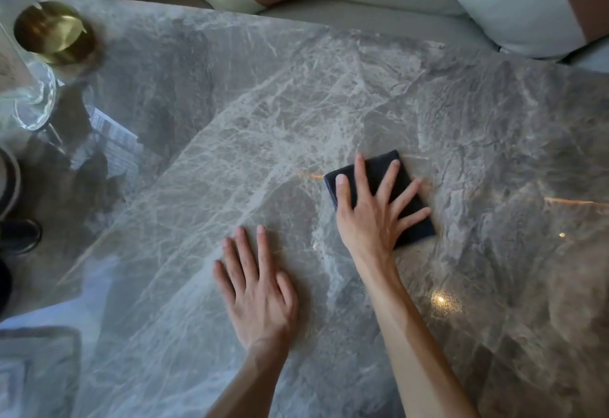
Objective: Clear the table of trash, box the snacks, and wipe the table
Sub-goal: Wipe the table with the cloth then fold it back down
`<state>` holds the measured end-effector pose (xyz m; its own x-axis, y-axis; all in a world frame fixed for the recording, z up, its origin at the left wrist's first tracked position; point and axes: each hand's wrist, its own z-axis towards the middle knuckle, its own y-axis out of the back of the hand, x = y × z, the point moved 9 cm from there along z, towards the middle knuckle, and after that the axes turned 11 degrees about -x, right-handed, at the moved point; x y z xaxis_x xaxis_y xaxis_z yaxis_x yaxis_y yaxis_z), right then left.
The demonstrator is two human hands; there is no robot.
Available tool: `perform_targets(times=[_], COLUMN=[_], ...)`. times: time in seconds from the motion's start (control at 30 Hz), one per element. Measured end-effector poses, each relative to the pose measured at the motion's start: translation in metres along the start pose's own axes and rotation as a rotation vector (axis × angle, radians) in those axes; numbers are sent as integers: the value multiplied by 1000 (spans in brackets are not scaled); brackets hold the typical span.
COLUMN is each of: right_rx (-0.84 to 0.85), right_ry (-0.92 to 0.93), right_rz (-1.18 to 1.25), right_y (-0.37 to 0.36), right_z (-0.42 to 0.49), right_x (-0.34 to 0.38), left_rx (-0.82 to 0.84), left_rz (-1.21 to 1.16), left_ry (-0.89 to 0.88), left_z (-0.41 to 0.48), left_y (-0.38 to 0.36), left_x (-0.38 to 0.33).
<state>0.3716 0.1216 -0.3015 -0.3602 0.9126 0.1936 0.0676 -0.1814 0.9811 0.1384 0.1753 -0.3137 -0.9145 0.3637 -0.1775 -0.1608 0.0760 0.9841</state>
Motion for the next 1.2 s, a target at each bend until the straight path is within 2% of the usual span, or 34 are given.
perform_targets(times=[0.2,0.3,0.4,0.47,0.57,0.63,0.67,0.73,0.8,0.87,0.9,1.0,1.07,1.13,1.17,1.2], right_rx=[-56,-73,-62,-33,-34,-53,-64,-58,-73,-39,-20,-54,-77,-124,-145,-143], right_ry=[20,174,338,271,5,-85,-75,83,358,543,561,481,300,42,-32,-30], right_rz=[-50,-45,-109,-130,-111,-59,-32,-27,-25,-13,-14,-110,-158,-110,-60,-22], right_y=[-2,-3,-3,3,10,7,4,-7,-11,-10,-8,7,12,16,13,7], right_z=[15,-3,-35,-19,44,81,89,69,5,-68,-86,-67,-10,51,69,75], right_x=[21,40,22,-13,-56,-45,-24,31,78,75,56,-27,-65,-70,-51,-21], left_rx=[18,22,20,29,36,33,31,24,22,26,21,13,-1,3,5,0], left_rz=[-12,-18,-35,-25,-12,-14,-14,-5,8,-1,-4,-7,0,-2,-2,-3], left_ry=[5,5,12,4,-6,1,3,-2,-7,-6,-3,2,5,7,7,11], left_z=[0,0,1,1,1,2,1,1,2,1,1,1,0,1,2,2], left_y=[-1,-1,1,1,1,0,0,0,-1,-1,-1,-1,1,-1,-1,-1], left_x=[-1,-1,-1,-3,-4,-3,-2,-1,1,0,0,-1,0,-2,-1,0])
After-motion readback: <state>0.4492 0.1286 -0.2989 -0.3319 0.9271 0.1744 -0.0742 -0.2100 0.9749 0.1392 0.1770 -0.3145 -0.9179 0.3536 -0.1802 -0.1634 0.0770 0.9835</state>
